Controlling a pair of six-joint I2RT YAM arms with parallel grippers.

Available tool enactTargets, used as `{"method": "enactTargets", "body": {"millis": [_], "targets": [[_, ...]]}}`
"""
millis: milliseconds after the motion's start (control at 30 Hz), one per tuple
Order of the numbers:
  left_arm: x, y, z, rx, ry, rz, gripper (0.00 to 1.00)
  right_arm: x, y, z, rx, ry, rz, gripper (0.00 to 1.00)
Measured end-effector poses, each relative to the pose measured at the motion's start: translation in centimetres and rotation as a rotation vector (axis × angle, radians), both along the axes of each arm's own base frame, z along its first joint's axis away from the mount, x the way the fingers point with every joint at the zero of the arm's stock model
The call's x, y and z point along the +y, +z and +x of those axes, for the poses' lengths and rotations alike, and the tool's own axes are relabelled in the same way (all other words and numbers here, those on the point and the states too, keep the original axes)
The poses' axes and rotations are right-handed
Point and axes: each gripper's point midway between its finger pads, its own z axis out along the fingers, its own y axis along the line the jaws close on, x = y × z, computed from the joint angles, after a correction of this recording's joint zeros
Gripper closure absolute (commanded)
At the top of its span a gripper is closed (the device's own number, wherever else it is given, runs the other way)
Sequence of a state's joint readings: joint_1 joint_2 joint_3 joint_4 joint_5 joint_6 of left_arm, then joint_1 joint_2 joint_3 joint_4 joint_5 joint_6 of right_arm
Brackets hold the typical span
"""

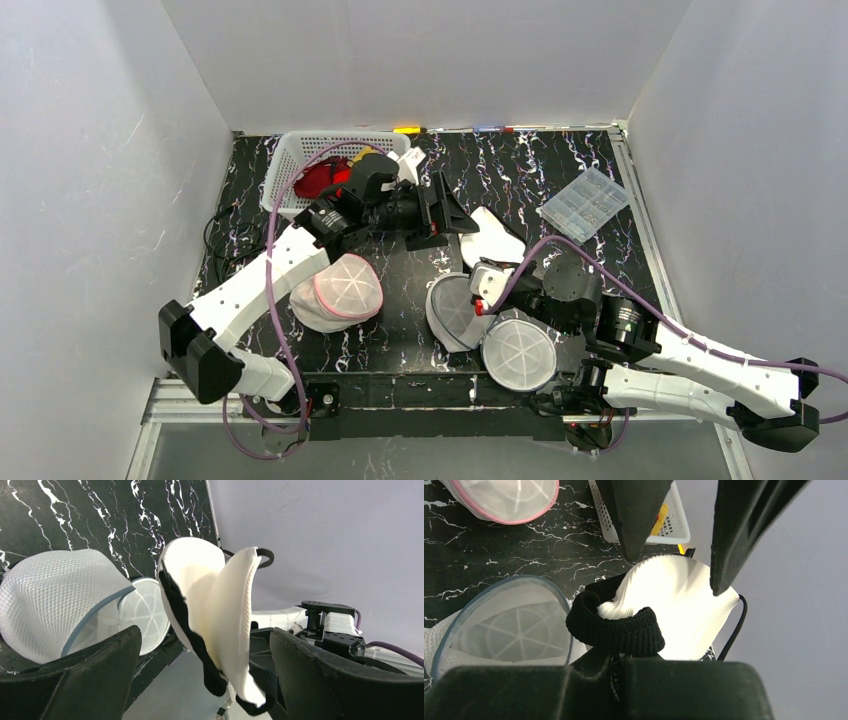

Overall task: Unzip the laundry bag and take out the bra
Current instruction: Pick up the bra from the laundry bag.

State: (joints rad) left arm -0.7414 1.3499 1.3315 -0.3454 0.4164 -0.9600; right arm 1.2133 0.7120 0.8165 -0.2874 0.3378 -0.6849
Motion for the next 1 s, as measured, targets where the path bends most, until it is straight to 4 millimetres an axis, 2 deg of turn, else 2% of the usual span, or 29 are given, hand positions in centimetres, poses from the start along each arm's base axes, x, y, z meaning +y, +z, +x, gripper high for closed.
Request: {"method": "enactTargets", "body": {"millis": [200,333,500,633,733,800,967,1000], "targets": [[-1.3,-1.6,0.6,0.026,-0.045,0.018,0.06,0.1,0.0,0.0,-0.015,0.010,-0.013,0.99],[-2.0,-3.1,0.8,0.056,-0.078,0.039,0.17,0.3,-0.1,-0.1,-0.017,0.019,-0.021,0.99],[-2.4,-4.1,0.7,0.080,-0.108,0.048,0.40,0.7,-0.6,-0.2,-0.012,0.033,-0.038,0.99],[-2.8,-3.5,0.6,0.079,-0.124,0.028,0.63,0.7,-0.7,-0.2,-0.014,0.035,-0.044,0.99],[-3.0,-3.1,0.5,0.077,-0.136,0.008,0.76,0.8,-0.7,-0.3,-0.015,0.041,-0.045,0.99],[-3.1,-2.8,0.4,0.073,-0.142,-0.003,0.83,0.9,-0.7,-0.4,-0.014,0.048,-0.045,0.90],[-3.3,-2.5,0.4,0.076,-0.145,-0.022,0.94,1.2,-0.9,-0.8,0.002,0.071,-0.045,0.45],[-3.4,-2.5,0.4,0.077,-0.144,-0.025,0.96,1.3,-0.9,-0.9,0.011,0.080,-0.044,0.21]]}}
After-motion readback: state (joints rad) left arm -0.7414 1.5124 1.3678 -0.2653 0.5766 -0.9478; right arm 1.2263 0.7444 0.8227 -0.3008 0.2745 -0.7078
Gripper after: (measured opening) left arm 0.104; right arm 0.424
